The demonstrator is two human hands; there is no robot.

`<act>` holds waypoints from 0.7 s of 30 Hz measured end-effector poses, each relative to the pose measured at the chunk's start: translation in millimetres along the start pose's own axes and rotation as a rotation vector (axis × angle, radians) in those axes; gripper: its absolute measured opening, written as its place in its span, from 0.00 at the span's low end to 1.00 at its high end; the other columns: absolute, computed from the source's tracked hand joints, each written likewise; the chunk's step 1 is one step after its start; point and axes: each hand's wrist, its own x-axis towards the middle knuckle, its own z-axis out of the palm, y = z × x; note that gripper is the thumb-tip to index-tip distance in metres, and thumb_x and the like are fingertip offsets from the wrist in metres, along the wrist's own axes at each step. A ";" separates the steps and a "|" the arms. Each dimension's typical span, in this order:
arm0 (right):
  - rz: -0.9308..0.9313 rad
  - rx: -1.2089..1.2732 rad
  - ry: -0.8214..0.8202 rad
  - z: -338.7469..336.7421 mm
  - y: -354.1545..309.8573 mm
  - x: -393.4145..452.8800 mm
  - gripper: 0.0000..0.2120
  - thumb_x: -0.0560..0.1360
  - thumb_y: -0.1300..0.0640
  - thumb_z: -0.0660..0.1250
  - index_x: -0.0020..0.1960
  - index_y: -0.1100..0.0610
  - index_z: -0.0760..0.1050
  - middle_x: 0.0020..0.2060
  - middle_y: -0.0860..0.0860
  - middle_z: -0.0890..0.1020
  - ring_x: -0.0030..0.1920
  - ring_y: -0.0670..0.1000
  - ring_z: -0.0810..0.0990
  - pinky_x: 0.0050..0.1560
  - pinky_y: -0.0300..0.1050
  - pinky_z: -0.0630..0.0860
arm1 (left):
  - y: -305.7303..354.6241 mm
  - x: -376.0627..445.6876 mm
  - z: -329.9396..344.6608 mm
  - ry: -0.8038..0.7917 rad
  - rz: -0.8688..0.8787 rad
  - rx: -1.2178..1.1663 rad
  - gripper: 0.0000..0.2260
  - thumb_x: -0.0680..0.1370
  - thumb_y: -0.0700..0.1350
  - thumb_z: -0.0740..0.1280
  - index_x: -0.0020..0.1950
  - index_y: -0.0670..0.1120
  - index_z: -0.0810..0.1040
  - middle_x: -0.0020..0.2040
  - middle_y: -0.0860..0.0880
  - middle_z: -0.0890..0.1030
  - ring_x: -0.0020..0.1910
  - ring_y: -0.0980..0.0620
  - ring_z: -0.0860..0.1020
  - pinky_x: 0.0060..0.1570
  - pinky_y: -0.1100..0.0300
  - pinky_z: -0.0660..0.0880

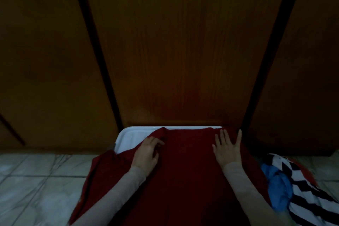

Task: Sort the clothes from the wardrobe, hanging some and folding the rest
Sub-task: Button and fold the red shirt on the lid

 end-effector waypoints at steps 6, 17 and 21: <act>-0.128 0.145 0.036 -36.2 -40.7 -17.2 0.26 0.80 0.60 0.54 0.75 0.57 0.50 0.75 0.58 0.50 0.75 0.55 0.50 0.71 0.66 0.44 | -50.1 -29.2 -51.3 -0.141 -0.192 0.201 0.39 0.61 0.70 0.51 0.70 0.54 0.65 0.67 0.54 0.68 0.68 0.51 0.63 0.67 0.51 0.59; -0.533 0.903 -0.178 -70.0 -130.0 -29.5 0.17 0.76 0.64 0.60 0.63 0.55 0.68 0.43 0.46 0.67 0.47 0.46 0.68 0.47 0.39 0.65 | -53.6 -6.2 -75.1 -0.142 -0.299 0.157 0.10 0.78 0.43 0.62 0.57 0.48 0.78 0.54 0.47 0.80 0.55 0.47 0.78 0.54 0.56 0.73; -0.519 0.953 -0.227 -66.4 -129.0 -27.7 0.20 0.76 0.64 0.61 0.66 0.53 0.66 0.38 0.43 0.65 0.47 0.46 0.69 0.48 0.38 0.65 | -59.4 25.7 -113.7 0.437 -0.698 0.115 0.13 0.82 0.44 0.56 0.62 0.41 0.72 0.61 0.42 0.73 0.60 0.44 0.72 0.54 0.52 0.72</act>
